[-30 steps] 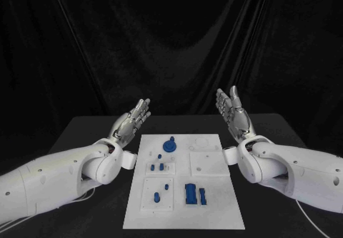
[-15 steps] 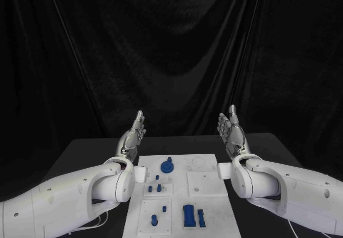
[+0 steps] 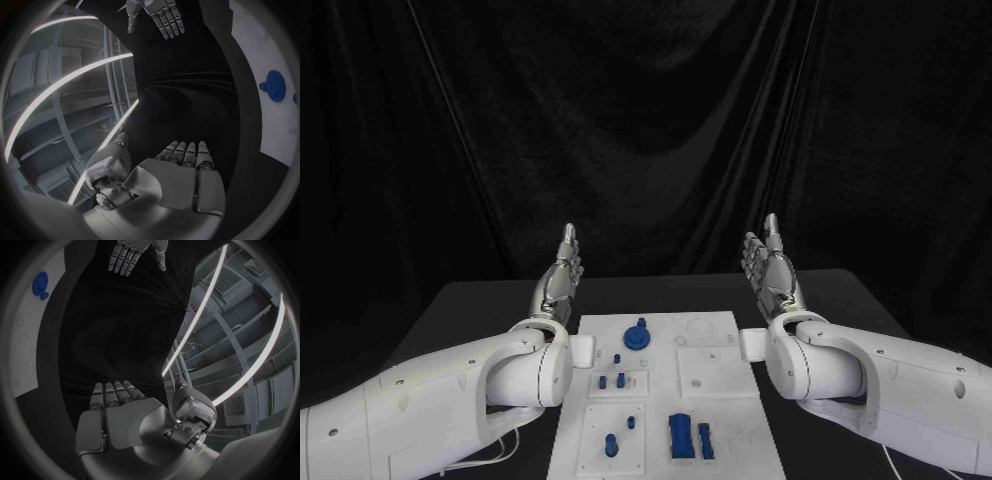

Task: Assemble the parts on the task board

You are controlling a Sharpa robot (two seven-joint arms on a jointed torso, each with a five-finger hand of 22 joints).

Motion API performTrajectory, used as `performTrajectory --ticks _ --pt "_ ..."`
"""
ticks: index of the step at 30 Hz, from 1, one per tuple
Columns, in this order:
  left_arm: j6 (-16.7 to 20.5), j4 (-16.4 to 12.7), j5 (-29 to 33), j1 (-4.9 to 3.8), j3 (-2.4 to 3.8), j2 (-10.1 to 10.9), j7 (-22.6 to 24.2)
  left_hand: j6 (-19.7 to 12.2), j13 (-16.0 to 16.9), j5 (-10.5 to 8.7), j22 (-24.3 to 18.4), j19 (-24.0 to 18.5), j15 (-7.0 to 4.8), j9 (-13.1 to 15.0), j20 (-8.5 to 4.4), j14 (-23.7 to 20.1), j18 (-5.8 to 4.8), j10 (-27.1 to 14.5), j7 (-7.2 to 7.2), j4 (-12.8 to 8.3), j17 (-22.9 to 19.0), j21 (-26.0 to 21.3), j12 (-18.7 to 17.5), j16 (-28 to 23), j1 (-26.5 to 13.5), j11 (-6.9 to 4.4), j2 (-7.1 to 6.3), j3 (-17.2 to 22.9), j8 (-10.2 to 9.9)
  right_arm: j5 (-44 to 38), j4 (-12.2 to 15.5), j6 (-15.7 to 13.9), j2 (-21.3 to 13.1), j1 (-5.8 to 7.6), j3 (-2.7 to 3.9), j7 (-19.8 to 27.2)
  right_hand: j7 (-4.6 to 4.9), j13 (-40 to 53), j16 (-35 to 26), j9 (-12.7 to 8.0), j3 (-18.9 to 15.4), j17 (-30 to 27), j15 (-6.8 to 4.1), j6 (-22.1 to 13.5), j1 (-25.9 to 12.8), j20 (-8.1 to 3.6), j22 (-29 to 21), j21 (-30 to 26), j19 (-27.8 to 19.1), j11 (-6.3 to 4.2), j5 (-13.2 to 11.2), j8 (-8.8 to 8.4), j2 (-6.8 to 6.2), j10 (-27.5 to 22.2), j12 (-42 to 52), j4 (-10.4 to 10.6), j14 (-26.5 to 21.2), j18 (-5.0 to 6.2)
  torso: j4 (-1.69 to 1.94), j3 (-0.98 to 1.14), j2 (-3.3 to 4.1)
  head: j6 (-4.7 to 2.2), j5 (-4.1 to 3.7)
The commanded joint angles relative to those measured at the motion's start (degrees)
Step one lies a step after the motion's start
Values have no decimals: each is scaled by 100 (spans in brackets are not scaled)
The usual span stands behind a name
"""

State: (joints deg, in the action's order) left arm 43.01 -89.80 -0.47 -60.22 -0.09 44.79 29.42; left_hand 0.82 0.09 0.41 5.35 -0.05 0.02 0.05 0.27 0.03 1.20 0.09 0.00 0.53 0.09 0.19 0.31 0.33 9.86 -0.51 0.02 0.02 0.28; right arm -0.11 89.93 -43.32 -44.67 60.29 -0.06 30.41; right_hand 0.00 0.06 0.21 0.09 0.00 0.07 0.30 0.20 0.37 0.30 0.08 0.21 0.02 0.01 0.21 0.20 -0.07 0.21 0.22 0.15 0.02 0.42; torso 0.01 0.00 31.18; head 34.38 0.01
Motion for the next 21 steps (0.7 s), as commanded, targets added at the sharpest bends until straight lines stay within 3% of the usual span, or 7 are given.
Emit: performTrajectory --ticks 1,7,8,21 --pt "110 -15 47 6 9 -10 38 -82 -9 -41 -535 5 -2 -5 -27 -3 -120 -9 0 -53 -9 -19 -31 -33 -312 51 -2 -2 -28 11 2 -80 -2 -13 6 -61 0 -6 -21 -9 0 -7 -30 -20 -37 -30 -8 -21 -2 -1 -21 -20 7 -21 -22 -15 -2 -42 -1 0 0 0 -1" --pt "110 -15 47 6 9 -10 38 -82 -9 -41 -535 5 -2 -5 -27 -3 -120 -9 0 -53 -9 -19 -31 -33 -495 51 -2 -2 -28 11 2 -80 -2 -13 6 -61 0 -6 -21 -9 0 -7 -30 -20 -37 -30 -8 -21 -2 -1 -21 -20 7 -21 -22 -15 -2 -42 -1 0 0 0 -1" --pt "110 -15 47 6 9 -10 38 -82 -9 -41 -535 5 -2 -5 -27 -3 -120 -9 0 -53 -9 -19 -31 -33 -986 51 -2 -2 -28 11 2 -80 -2 -13 6 -61 0 -6 -21 -9 0 -7 -30 -20 -37 -30 -8 -21 -2 -1 -21 -20 7 -21 -22 -15 -2 -42 -1 0 0 0 -1" --pt "110 -15 47 6 9 -10 38 -82 -9 -41 -535 5 -2 -5 -27 -3 -120 -9 0 -53 -9 -19 -31 -33 -986 51 -2 -2 -28 11 2 -80 -2 -13 6 -61 0 -6 -21 -9 0 -7 -30 -20 -37 -30 -8 -21 -2 -1 -21 -20 7 -21 -22 -15 -2 -42 -1 0 0 0 -1"
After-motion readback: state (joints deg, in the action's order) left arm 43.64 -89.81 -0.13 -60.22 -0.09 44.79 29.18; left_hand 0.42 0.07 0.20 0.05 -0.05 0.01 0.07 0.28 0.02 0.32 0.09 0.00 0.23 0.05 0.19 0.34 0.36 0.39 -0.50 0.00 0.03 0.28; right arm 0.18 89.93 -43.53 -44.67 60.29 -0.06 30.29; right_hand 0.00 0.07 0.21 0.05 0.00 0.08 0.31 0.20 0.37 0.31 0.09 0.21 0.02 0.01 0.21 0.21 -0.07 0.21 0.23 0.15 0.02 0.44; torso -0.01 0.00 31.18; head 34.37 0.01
